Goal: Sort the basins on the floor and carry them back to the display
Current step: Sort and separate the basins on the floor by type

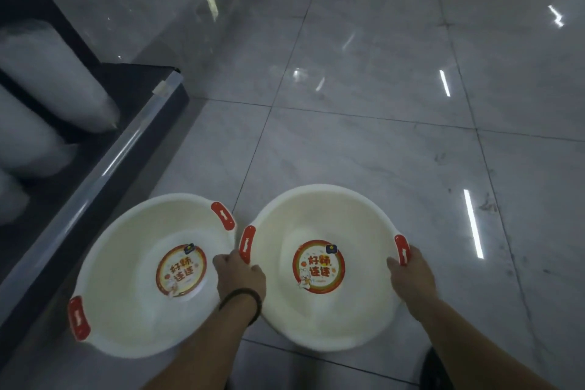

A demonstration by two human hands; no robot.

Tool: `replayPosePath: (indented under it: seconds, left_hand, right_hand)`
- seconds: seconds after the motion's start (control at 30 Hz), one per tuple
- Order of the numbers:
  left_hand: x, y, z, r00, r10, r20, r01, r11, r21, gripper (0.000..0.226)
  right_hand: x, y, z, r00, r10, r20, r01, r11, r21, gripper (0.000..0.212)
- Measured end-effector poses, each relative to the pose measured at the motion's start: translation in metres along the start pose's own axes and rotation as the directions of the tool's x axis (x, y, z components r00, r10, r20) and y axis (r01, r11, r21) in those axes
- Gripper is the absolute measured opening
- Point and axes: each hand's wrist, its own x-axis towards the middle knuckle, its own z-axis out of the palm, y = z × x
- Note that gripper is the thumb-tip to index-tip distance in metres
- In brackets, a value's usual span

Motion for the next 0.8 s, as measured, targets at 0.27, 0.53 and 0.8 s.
replayPosePath:
  seconds: [0.27,0.53,0.8]
  left_hand:
    - [-0.029,-0.009,0.013,0.997,0.072,0.003,-0.072,0.995,0.070,0.028]
    - [-0.037,-0.008,0.023,0.975,0.167,0.143,-0.168,0.986,-0.003,0.065]
    - [-0.033,-0.007,0.008,0.978,-0.003,0.208,-0.007,0.999,0.046,0.031]
  right_hand:
    - [-0.027,0.045,-0.024,1.000,-0.018,-0.026,0.015,0.997,-0.078,0.042]
    - [-0.014,0.049,-0.034,0.998,0.043,0.034,-0.036,0.983,-0.178,0.052]
    - [-0.040,-0.022,-0.002,0.993,-0.120,-0.006,0.090,0.775,-0.626,0.081]
